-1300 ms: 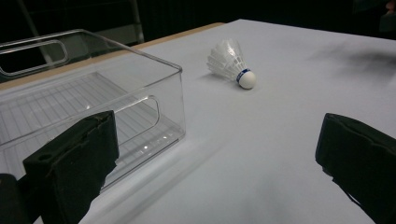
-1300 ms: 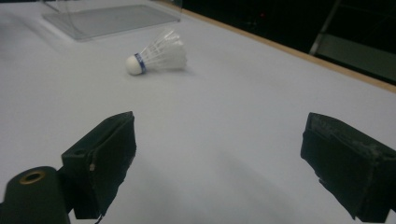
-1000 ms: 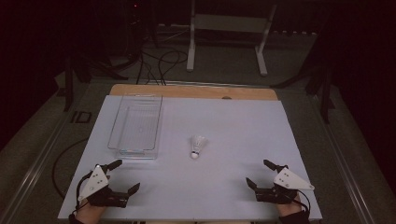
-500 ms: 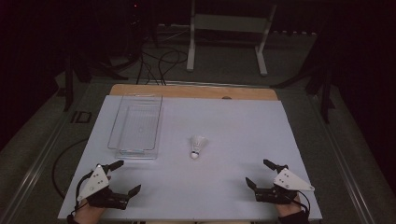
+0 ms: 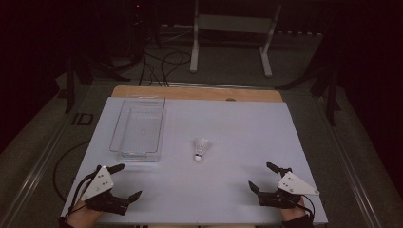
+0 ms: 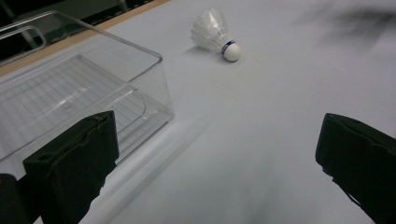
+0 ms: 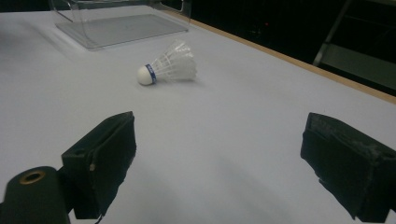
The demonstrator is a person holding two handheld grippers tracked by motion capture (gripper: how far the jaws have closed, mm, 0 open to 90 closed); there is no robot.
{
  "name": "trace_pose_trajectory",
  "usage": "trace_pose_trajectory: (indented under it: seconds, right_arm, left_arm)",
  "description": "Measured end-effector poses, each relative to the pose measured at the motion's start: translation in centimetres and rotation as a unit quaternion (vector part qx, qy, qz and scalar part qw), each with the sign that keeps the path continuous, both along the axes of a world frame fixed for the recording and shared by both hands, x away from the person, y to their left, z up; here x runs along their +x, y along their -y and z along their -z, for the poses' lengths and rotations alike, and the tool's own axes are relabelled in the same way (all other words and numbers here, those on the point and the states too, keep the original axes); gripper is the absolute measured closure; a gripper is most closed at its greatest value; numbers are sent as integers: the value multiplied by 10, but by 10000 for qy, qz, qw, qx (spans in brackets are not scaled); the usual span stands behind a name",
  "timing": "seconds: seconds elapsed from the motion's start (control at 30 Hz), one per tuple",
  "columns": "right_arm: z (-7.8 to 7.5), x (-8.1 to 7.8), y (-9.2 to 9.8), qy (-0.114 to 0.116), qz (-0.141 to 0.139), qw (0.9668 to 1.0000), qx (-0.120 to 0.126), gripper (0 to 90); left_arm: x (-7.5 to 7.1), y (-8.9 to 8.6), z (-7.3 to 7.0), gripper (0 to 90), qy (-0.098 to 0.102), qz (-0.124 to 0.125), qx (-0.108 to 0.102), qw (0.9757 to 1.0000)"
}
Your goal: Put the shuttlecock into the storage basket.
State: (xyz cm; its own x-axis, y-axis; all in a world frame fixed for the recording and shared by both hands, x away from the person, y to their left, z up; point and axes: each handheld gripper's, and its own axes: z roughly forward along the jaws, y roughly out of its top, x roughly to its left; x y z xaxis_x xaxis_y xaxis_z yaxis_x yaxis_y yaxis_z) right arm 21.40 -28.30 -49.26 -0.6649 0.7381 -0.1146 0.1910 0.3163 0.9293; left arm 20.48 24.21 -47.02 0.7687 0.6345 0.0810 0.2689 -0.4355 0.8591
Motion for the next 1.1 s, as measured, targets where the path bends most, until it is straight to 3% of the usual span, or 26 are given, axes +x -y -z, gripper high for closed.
trace_pose_trajectory:
  seconds: [0.07, 0.2, 0.3, 0.47, 0.63, 0.73, 0.87, 0.9, 1.1]
  right_arm:
    - [0, 0, 0, -7, 0, 10000, 13, 101]
    - [0, 0, 0, -6, -3, 10000, 24, 101]
    - [0, 1, 0, -6, -5, 10000, 11, 101]
    - [0, 1, 0, -6, -7, 10000, 8, 101]
    - [0, 1, -1, -13, -12, 10000, -2, 101]
    - [0, 0, -1, -37, -13, 10000, -4, 101]
    - [0, 1, -1, -37, -21, 10000, -3, 101]
    - [0, 1, -1, -36, -25, 10000, -10, 101]
    - [0, 1, -1, -38, -38, 10000, -24, 101]
  left_arm:
    - [0, 1, 0, 1, -27, -20, 109, 9999]
    - [2, 4, -1, 1, -363, 15, 298, 9989]
    - [2, 6, -1, 0, -447, 11, 475, 9979]
    - [4, 9, -2, 0, -844, 4, 725, 9938]
    - [5, 11, -3, 0, -948, -69, 817, 9921]
    - [6, 12, -2, 0, -1052, -112, 988, 9895]
    - [8, 12, -2, 0, -1173, -186, 995, 9879]
    - [8, 13, -3, 0, -1225, -183, 1108, 9861]
    - [8, 19, -4, 0, -1367, -186, 1250, 9825]
